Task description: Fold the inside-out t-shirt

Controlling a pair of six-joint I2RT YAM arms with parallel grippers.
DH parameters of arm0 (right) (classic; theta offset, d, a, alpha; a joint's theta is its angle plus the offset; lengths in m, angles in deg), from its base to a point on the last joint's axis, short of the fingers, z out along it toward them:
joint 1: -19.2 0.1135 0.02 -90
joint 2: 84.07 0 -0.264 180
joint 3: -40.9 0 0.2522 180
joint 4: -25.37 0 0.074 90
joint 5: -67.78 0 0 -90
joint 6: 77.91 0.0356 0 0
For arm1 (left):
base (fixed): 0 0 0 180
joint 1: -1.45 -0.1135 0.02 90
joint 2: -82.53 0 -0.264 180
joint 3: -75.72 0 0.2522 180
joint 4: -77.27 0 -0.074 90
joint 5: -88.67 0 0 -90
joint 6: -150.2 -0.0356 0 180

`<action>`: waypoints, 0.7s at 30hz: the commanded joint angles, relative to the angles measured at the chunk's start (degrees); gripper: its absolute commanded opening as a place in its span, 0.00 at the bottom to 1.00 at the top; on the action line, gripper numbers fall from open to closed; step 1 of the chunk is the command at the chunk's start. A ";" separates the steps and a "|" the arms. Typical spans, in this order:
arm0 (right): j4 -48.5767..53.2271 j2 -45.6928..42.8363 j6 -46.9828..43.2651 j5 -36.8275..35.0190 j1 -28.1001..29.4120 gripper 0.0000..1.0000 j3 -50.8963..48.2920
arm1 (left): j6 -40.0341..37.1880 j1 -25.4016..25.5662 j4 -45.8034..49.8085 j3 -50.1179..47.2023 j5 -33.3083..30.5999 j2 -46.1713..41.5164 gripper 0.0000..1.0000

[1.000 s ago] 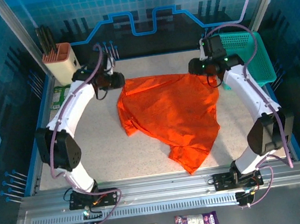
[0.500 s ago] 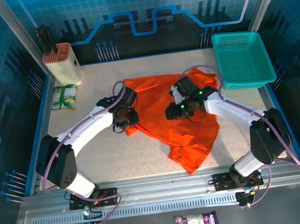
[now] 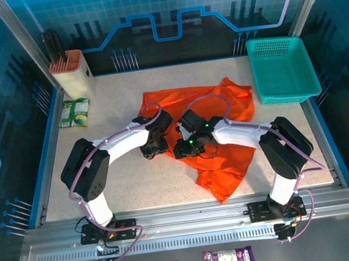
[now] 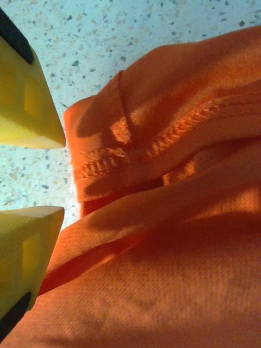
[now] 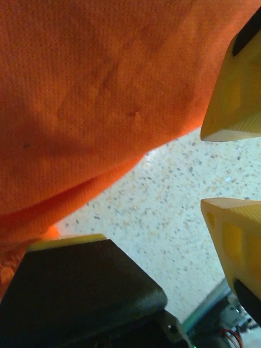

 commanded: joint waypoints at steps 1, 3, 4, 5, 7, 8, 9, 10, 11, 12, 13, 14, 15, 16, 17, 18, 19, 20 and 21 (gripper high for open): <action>1.32 1.88 -0.17 -5.52 1.03 0.33 3.62 | -0.32 -0.68 1.17 2.51 -3.02 1.92 0.35; 1.52 3.09 -0.67 -6.52 1.12 0.33 4.63 | -0.68 -1.59 0.35 2.50 -2.24 2.35 0.35; 1.97 3.65 -1.02 -7.12 1.05 0.33 5.33 | -1.14 -1.99 -0.35 2.38 -1.36 2.54 0.35; 2.61 4.09 -1.28 -8.11 1.19 0.33 5.93 | -1.48 -2.19 -0.82 2.39 -0.75 2.54 0.36; 3.35 4.95 -1.90 -9.84 1.42 0.33 6.82 | -1.79 -2.53 -1.13 2.49 -0.52 2.69 0.37; 3.04 5.38 -2.11 -9.83 1.44 0.33 7.09 | -1.84 -2.77 -1.26 2.46 -0.24 2.81 0.38; 2.57 5.61 -2.21 -9.50 1.44 0.33 7.25 | -1.92 -2.90 -1.41 2.44 -0.12 2.88 0.38; 1.90 6.19 -2.43 -8.87 1.41 0.33 7.43 | -1.97 -3.08 -1.39 2.58 -0.02 3.20 0.38; 1.42 6.69 -2.48 -8.43 1.40 0.33 7.59 | -2.04 -3.24 -1.54 2.63 0.18 3.44 0.38; 1.20 7.12 -2.47 -8.12 1.55 0.33 7.77 | -2.17 -3.36 -1.58 2.76 0.31 3.59 0.38; 0.97 7.48 -2.48 -7.80 1.55 0.33 7.88 | -2.24 -3.51 -1.61 2.77 0.48 3.84 0.38; 0.80 7.81 -2.50 -7.44 1.56 0.33 7.97 | -2.40 -3.61 -1.81 2.67 0.75 4.02 0.37; 0.54 7.93 -2.48 -7.25 1.63 0.33 7.90 | -2.47 -3.72 -2.05 2.55 1.07 4.25 0.36; 0.29 8.06 -2.40 -7.10 1.64 0.33 7.80 | -2.49 -3.78 -2.26 2.51 1.47 4.31 0.36; 0.09 8.13 -2.39 -6.99 1.62 0.33 7.64 | -2.62 -3.89 -2.46 2.37 1.69 4.45 0.36; -0.12 8.15 -2.31 -6.86 1.69 0.33 7.62 | -2.56 -3.88 -2.65 2.39 1.89 4.47 0.38; -0.18 8.24 -2.31 -6.78 1.69 0.33 7.62 | -2.76 -3.96 -2.76 2.49 1.96 4.55 0.40; -0.26 8.29 -2.31 -6.63 1.68 0.33 7.62 | -2.85 -3.98 -2.95 2.63 2.17 4.57 0.42; -0.35 8.41 -2.22 -6.50 1.73 0.33 7.62 | -3.05 -3.98 -3.04 2.81 2.33 4.69 0.43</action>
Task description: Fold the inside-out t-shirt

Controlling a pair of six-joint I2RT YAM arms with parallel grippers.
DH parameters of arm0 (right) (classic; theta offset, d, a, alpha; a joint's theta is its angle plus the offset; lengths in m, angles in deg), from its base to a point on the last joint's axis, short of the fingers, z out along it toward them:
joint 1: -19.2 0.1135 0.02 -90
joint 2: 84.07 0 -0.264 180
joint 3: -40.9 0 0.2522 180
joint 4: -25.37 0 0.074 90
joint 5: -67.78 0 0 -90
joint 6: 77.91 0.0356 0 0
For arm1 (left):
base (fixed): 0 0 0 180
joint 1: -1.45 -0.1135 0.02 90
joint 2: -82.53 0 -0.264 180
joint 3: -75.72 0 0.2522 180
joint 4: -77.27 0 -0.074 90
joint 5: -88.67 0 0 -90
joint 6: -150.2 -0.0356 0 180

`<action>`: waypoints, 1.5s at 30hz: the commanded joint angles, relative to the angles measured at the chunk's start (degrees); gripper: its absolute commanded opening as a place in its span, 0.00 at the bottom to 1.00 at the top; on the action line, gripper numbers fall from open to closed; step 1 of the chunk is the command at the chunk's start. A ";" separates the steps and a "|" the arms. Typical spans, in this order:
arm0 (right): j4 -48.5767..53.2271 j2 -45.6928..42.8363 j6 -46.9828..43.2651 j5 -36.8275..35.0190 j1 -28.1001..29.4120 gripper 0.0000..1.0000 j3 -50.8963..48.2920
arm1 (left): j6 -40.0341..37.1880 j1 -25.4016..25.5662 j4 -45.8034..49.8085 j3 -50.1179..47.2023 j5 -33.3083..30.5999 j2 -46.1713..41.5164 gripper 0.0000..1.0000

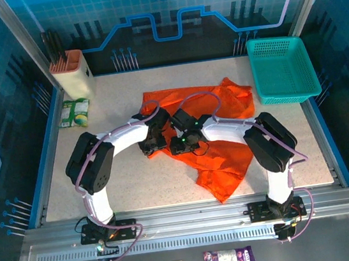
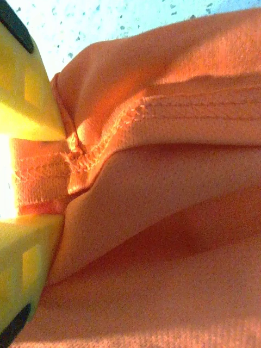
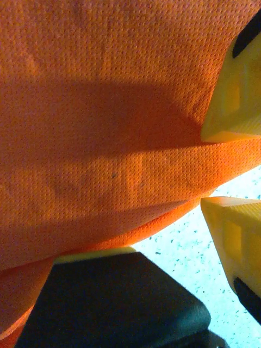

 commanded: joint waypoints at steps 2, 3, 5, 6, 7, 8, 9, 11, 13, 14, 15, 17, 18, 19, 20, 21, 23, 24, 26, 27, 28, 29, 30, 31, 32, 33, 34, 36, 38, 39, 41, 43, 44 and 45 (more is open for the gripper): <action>-0.68 1.04 -0.42 1.17 0.83 0.33 1.26 | -1.53 -0.48 0.03 1.85 1.84 1.28 0.42; -0.70 1.06 -0.40 1.15 0.87 0.33 1.30 | -1.67 -0.57 0.17 2.00 2.05 1.41 0.39; -0.59 1.07 -0.40 1.07 0.83 0.33 1.47 | -1.81 -0.58 0.23 2.05 2.34 1.32 0.32; -0.51 1.05 -0.40 1.04 0.87 0.33 1.57 | -1.79 -0.58 0.12 1.87 2.43 1.10 0.28; -0.26 1.04 -0.40 0.89 0.86 0.34 1.74 | -1.86 -0.57 0.14 1.77 2.43 0.69 0.25; 0.16 0.96 -0.49 0.52 0.81 0.35 1.92 | -1.90 -0.57 0.10 1.67 2.36 0.14 0.21; 0.54 0.85 -0.54 0.01 0.84 0.36 2.11 | -1.99 -0.57 0.18 1.54 2.19 -0.57 0.18; 0.56 0.45 -0.83 -0.84 0.87 0.38 2.03 | -2.53 -0.59 0.52 1.43 1.52 -2.16 0.13; 0.26 0.20 -1.47 -0.84 0.75 0.40 2.14 | -3.29 -0.59 0.80 0.80 0.91 -4.32 0.07; 0.09 0.23 -1.82 -0.37 0.79 0.41 2.11 | -3.73 -0.57 0.75 0.56 0.85 -5.35 0.06; -0.22 0.41 -2.45 0.59 0.69 0.41 2.26 | -4.26 -0.57 0.51 0.10 0.99 -6.44 0.05; -0.48 0.84 -3.66 2.37 0.68 0.43 2.89 | -5.06 -0.57 0.05 -0.55 1.60 -8.50 0.04; -0.74 1.20 -4.12 3.04 0.70 0.44 3.03 | -5.37 -0.58 -0.01 -0.82 1.94 -9.52 0.04; -0.90 1.32 -4.50 3.41 0.70 0.45 3.32 | -5.77 -0.62 -0.24 -1.17 2.35 -10.45 0.04; -1.08 1.55 -4.77 3.43 0.72 0.46 3.50 | -6.04 -0.57 -0.40 -1.50 2.72 -11.29 0.03; -1.12 1.76 -4.88 3.21 0.68 0.48 3.69 | -6.20 -0.57 -0.60 -1.87 2.86 -12.26 0.02; -0.90 2.35 -5.36 2.93 0.70 0.51 4.50 | -6.82 -0.63 -0.76 -2.57 3.21 -13.91 0.00; -0.68 2.62 -5.65 2.80 0.68 0.54 5.01 | -7.10 -0.57 -0.72 -2.88 3.39 -14.62 0.00; -0.42 3.53 -6.10 2.79 0.65 0.57 6.18 | -7.33 -0.58 -0.87 -3.53 3.75 -15.94 0.00; -0.20 4.09 -6.42 2.95 0.61 0.57 6.75 | -7.53 -0.57 -1.03 -3.71 3.99 -16.61 0.00; -0.07 4.58 -6.55 2.85 0.57 0.55 7.34 | -7.71 -0.57 -1.12 -3.78 4.10 -17.02 0.00; 0.02 4.88 -6.46 2.73 0.40 0.52 7.58 | -7.78 -0.57 -1.06 -3.85 4.04 -17.40 0.00; 0.04 5.11 -6.40 2.65 0.12 0.46 7.76 | -7.88 -0.57 -0.96 -3.92 3.93 -17.91 0.00; 0.19 5.15 -6.15 2.23 -0.21 0.36 7.87 | -7.95 -0.66 -0.74 -4.02 3.56 -18.41 0.00; 0.20 4.86 -5.76 1.79 -0.55 0.26 7.73 | -7.93 -0.70 -0.57 -4.21 3.24 -18.91 0.00; 0.13 4.43 -5.39 1.14 -0.98 0.17 7.31 | -8.08 -0.70 -0.50 -4.59 2.82 -19.55 0.00; 0.07 3.91 -5.02 0.74 -1.57 0.09 6.56 | -8.20 -0.87 -0.46 -5.09 2.41 -20.35 0.00; -0.44 2.55 -4.16 0.19 -3.03 0.00 5.02 | -8.37 -1.45 -0.43 -6.30 1.67 -22.08 0.00; -0.98 1.04 -3.60 0.05 -4.66 0.00 3.18 | -8.55 -2.47 -0.71 -7.87 1.66 -24.15 0.00; -1.27 0.24 -3.42 0.17 -5.60 0.00 2.11 | -8.61 -3.29 -0.99 -8.72 1.92 -25.34 0.00; -1.47 -0.92 -3.30 0.59 -7.32 0.00 0.64 | -8.91 -4.85 -1.76 -10.55 2.96 -27.99 0.00; -1.22 -2.14 -3.38 0.54 -9.08 0.00 -0.57 | -9.31 -6.81 -2.62 -12.44 3.91 -31.35 0.00; -1.03 -2.72 -3.41 0.47 -9.74 0.00 -1.11 | -9.48 -8.00 -2.93 -13.17 4.45 -32.86 0.00; -0.95 -3.40 -3.39 0.29 -10.54 0.00 -1.68 | -9.74 -9.24 -3.22 -13.85 5.18 -34.57 0.00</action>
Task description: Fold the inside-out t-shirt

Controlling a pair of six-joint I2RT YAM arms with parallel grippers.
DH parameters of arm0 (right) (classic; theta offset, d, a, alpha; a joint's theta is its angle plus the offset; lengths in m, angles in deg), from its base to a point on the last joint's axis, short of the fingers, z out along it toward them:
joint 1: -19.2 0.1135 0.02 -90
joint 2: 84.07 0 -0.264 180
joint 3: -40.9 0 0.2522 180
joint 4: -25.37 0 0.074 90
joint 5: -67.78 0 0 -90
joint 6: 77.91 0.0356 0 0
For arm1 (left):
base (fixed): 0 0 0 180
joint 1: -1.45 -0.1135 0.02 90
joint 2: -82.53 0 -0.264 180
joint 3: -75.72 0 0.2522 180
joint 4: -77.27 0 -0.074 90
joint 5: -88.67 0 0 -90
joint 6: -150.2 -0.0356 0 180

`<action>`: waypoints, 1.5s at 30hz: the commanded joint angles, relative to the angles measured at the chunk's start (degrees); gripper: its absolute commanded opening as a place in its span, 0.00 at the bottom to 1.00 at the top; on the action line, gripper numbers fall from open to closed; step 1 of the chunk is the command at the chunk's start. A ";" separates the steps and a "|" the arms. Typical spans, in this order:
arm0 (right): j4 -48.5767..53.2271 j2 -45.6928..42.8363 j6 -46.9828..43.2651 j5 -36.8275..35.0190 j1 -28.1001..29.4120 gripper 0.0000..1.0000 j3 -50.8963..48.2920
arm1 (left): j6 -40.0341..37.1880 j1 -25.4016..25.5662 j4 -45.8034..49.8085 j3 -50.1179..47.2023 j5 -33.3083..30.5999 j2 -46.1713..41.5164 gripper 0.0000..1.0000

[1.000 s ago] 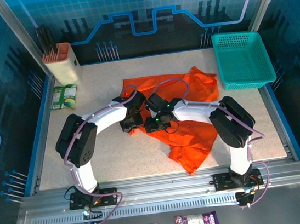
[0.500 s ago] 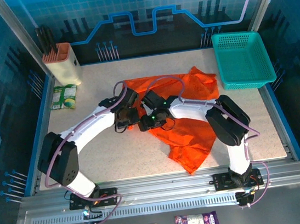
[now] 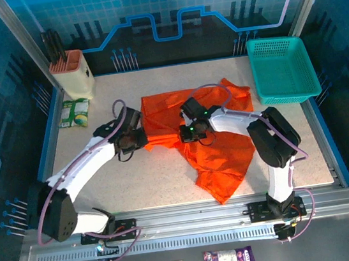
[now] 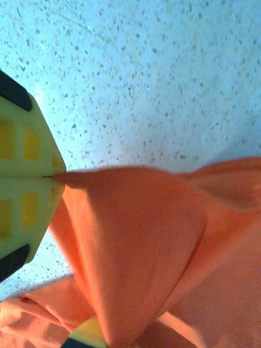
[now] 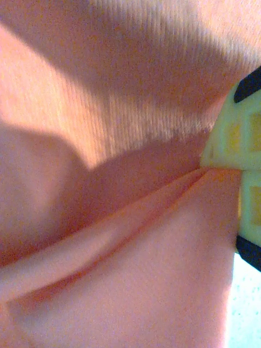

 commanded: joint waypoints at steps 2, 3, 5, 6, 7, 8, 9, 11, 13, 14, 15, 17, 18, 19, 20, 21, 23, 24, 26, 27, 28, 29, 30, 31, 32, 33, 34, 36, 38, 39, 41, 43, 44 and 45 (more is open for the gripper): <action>0.67 -4.38 0.97 -1.31 -2.83 0.00 -2.35 | -2.41 -4.80 -1.62 -2.87 3.48 -7.43 0.00; 0.61 -5.09 1.07 -1.28 -3.44 0.00 -2.84 | -2.67 -6.16 -2.18 -3.29 4.96 -8.79 0.00; 0.41 -6.26 1.07 -0.73 -4.12 0.00 -3.27 | -3.92 -8.14 -4.18 -3.85 8.17 -11.23 0.00; 0.54 -6.91 1.00 -0.18 -4.26 0.00 -3.20 | -4.61 -8.82 -5.34 -3.80 10.10 -12.23 0.00; 0.40 -7.59 0.77 0.75 -4.31 0.00 -3.11 | -5.64 -9.37 -6.94 -3.64 13.04 -13.00 0.00; -0.25 -8.37 0.57 2.10 -4.32 0.00 -3.17 | -6.61 -9.78 -8.86 -3.38 16.00 -13.59 0.00; -1.70 -9.49 0.45 4.08 -4.31 0.00 -3.42 | -7.15 -10.12 -10.66 -2.78 18.89 -14.10 0.00; -3.98 -12.18 0.62 7.46 -4.31 0.00 -3.71 | -8.01 -11.14 -14.51 -1.24 25.00 -14.19 0.00; -4.62 -15.56 0.72 8.84 -4.31 0.00 -3.08 | -8.74 -12.28 -17.49 1.47 30.38 -13.66 0.00; -4.60 -17.26 0.51 8.56 -4.31 0.00 -2.78 | -8.88 -12.76 -18.69 2.52 32.49 -13.21 0.00; -4.29 -19.34 0.32 7.28 -4.31 0.00 -2.36 | -8.50 -13.41 -20.24 3.85 33.91 -12.85 0.00; -4.14 -23.28 0.11 3.52 -4.31 0.00 -1.91 | -6.48 -15.06 -23.22 5.60 36.33 -11.92 0.00; -3.89 -25.05 -0.13 2.19 -4.28 0.00 -1.56 | -5.10 -16.14 -25.61 6.07 38.50 -11.09 0.00; -3.59 -26.38 -0.37 1.15 -4.30 0.00 -1.22 | -3.67 -17.15 -27.52 6.27 40.18 -10.29 0.00; -3.24 -27.84 -0.67 0.31 -4.31 0.00 -0.93 | -2.07 -18.20 -29.30 6.31 41.75 -9.12 0.00; -2.93 -29.15 -0.97 -0.37 -4.27 0.00 -0.90 | -0.56 -18.96 -30.29 6.15 42.49 -8.31 0.00; -0.98 -30.67 -1.94 -0.73 -4.22 0.00 -0.69 | -0.39 -19.57 -28.65 5.94 43.25 -6.94 0.00; 1.09 -30.91 -2.88 -0.29 -4.16 0.00 -0.26 | -1.61 -19.57 -26.16 5.98 43.79 -6.24 0.00; 6.33 -30.63 -4.89 0.05 -4.03 0.00 0.50 | -4.03 -19.57 -20.67 5.03 45.18 -5.61 0.00; 8.86 -30.45 -6.05 0.16 -3.83 0.00 0.51 | -5.69 -19.57 -16.79 4.25 45.15 -5.42 0.00; 11.45 -30.32 -6.91 0.12 -3.72 0.00 0.23 | -6.97 -19.57 -13.73 3.32 45.02 -5.46 0.00; 13.78 -30.18 -7.80 -0.11 -3.71 0.00 -0.36 | -8.01 -19.57 -10.76 1.66 45.10 -5.76 0.01; 16.05 -29.99 -8.39 -0.12 -3.69 0.00 -1.03 | -8.63 -19.53 -8.04 -0.23 45.04 -5.99 0.02; 18.61 -29.43 -9.27 -0.43 -3.72 0.00 -1.69 | -8.78 -19.49 -5.88 -2.20 45.24 -6.08 0.03; 20.36 -28.88 -9.70 -0.78 -3.71 0.00 -2.25 | -8.80 -19.37 -4.59 -4.06 45.71 -6.00 0.03; 22.00 -28.12 -10.16 -0.92 -3.69 0.00 -2.90 | -8.40 -19.12 -3.82 -6.69 46.54 -5.90 0.05; 23.41 -27.08 -10.73 -0.95 -3.70 0.00 -3.48 | -7.98 -18.61 -3.58 -9.15 47.31 -5.69 0.07; 24.93 -25.39 -11.31 -1.34 -3.70 0.00 -4.58 | -7.15 -17.06 -3.28 -13.02 47.07 -5.12 0.07; 25.37 -24.18 -11.45 -1.87 -3.54 0.00 -5.72 | -5.51 -14.61 -4.06 -16.40 45.90 -5.09 0.08; 25.52 -23.84 -11.49 -1.80 -3.52 0.00 -6.27 | -4.34 -13.26 -5.34 -17.85 46.22 -5.22 0.09; 26.16 -23.36 -11.63 -1.40 -3.52 0.00 -6.98 | -2.32 -10.71 -7.18 -19.67 46.44 -5.80 0.14; 26.81 -23.28 -12.02 -1.05 -3.43 0.00 -7.77 | -0.39 -8.48 -7.83 -20.40 44.77 -7.09 0.24; 27.08 -23.33 -12.17 -1.14 -3.44 0.00 -8.15 | 0.58 -7.88 -7.76 -20.49 43.34 -7.84 0.30; 27.13 -23.66 -12.23 -1.26 -3.34 0.00 -8.77 | 1.68 -7.42 -7.42 -20.41 41.49 -8.92 0.33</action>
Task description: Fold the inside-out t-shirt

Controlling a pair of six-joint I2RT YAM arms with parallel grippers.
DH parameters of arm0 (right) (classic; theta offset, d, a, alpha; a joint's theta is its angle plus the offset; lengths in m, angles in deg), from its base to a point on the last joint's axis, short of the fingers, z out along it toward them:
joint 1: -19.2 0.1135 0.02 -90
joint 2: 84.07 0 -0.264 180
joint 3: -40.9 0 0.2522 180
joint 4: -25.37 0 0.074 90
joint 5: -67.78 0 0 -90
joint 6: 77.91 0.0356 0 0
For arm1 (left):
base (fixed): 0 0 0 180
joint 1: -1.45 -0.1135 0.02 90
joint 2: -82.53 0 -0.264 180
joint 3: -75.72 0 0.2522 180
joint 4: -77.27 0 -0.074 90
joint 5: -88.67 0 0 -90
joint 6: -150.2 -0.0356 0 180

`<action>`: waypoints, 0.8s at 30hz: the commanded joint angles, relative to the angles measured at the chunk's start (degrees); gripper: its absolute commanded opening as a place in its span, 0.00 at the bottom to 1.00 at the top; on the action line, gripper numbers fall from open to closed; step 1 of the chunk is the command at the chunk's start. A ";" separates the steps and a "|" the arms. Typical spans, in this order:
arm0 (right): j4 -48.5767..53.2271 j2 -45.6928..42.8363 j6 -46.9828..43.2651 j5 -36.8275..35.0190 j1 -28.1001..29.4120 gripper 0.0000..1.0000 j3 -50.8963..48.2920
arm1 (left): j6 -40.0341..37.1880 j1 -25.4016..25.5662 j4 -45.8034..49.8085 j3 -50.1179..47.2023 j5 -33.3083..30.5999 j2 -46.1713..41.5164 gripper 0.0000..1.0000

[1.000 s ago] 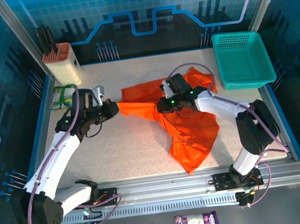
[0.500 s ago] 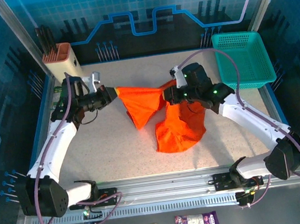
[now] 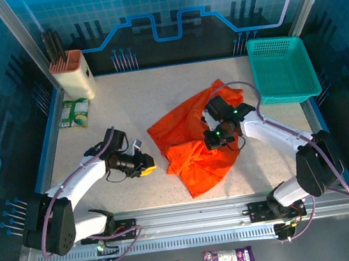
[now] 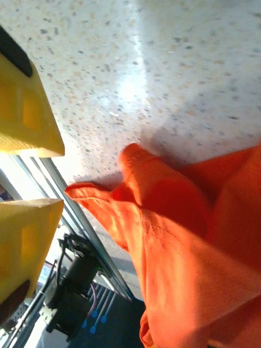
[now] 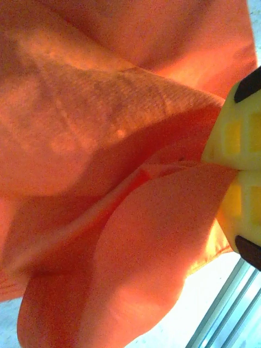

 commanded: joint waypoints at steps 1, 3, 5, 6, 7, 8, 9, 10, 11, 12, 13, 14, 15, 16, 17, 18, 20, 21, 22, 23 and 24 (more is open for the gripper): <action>3.07 -0.98 -1.24 -1.00 -0.09 0.00 -1.61 | 4.71 1.39 0.58 -0.23 -5.46 -4.46 0.36; 2.80 -1.44 -1.04 -1.00 -0.07 0.00 -2.53 | 7.22 1.74 -1.12 -0.80 -6.54 -6.72 0.38; 2.23 -1.80 -0.71 -0.94 -0.06 0.00 -3.15 | 9.11 3.14 -3.96 -1.21 -6.54 -8.47 0.39; 1.97 -1.81 -0.47 -0.92 -0.09 0.00 -3.24 | 9.63 4.68 -5.62 -1.31 -6.97 -9.07 0.40; 1.67 -1.92 -0.14 -0.85 -0.06 0.00 -3.35 | 10.02 6.54 -7.08 -1.39 -7.77 -9.42 0.41; 1.36 -1.91 0.02 -0.71 -0.06 0.00 -3.35 | 10.08 8.42 -8.25 -1.48 -8.47 -9.48 0.41; 1.07 -2.00 0.19 -0.57 -0.08 0.00 -3.38 | 10.23 10.21 -9.43 -1.76 -9.64 -9.30 0.41; 0.64 -1.99 0.46 -0.40 -0.07 0.00 -3.41 | 10.57 11.90 -10.75 -2.28 -11.04 -8.97 0.41; 0.31 -2.09 0.65 -0.23 -0.08 0.00 -3.40 | 10.89 12.95 -12.21 -2.95 -11.92 -8.51 0.41; 0.00 -2.01 0.84 -0.04 -0.08 0.00 -3.41 | 11.51 13.71 -14.20 -4.02 -12.55 -7.90 0.41; -0.15 -1.92 0.92 0.14 -0.07 0.00 -3.34 | 12.31 14.03 -16.63 -5.35 -12.67 -7.20 0.41; -0.19 -1.82 1.02 0.24 -0.12 0.00 -3.27 | 13.09 14.06 -18.95 -6.32 -12.57 -6.50 0.42; -0.27 -1.75 1.12 0.36 -0.08 0.00 -3.20 | 13.93 14.10 -21.91 -7.51 -12.12 -5.57 0.43; -0.32 -1.66 1.16 0.40 -0.08 0.00 -3.22 | 14.45 14.16 -24.82 -8.41 -11.45 -4.62 0.45; -0.28 -1.72 1.30 0.49 -0.01 0.00 -3.15 | 14.79 14.32 -26.97 -8.87 -10.92 -3.72 0.45; -0.30 -1.74 1.46 0.59 -0.01 0.00 -3.17 | 15.05 14.49 -29.03 -9.20 -10.50 -2.65 0.46; -0.45 -1.83 1.57 0.78 0.01 0.00 -3.09 | 15.33 14.93 -32.91 -9.77 -9.38 -0.93 0.48; -0.49 -1.83 1.77 0.76 0.02 0.00 -2.97 | 15.66 15.01 -34.92 -10.13 -8.77 -0.19 0.48; -0.61 -1.83 1.94 0.84 0.02 0.00 -3.00 | 16.04 15.12 -36.38 -10.39 -8.36 0.68 0.49; -0.78 -1.81 2.10 0.93 0.00 0.00 -2.95 | 16.29 15.12 -37.98 -10.68 -7.91 1.54 0.49; -0.89 -1.76 2.24 1.02 0.09 0.00 -3.00 | 16.59 15.21 -39.32 -11.00 -7.58 2.30 0.49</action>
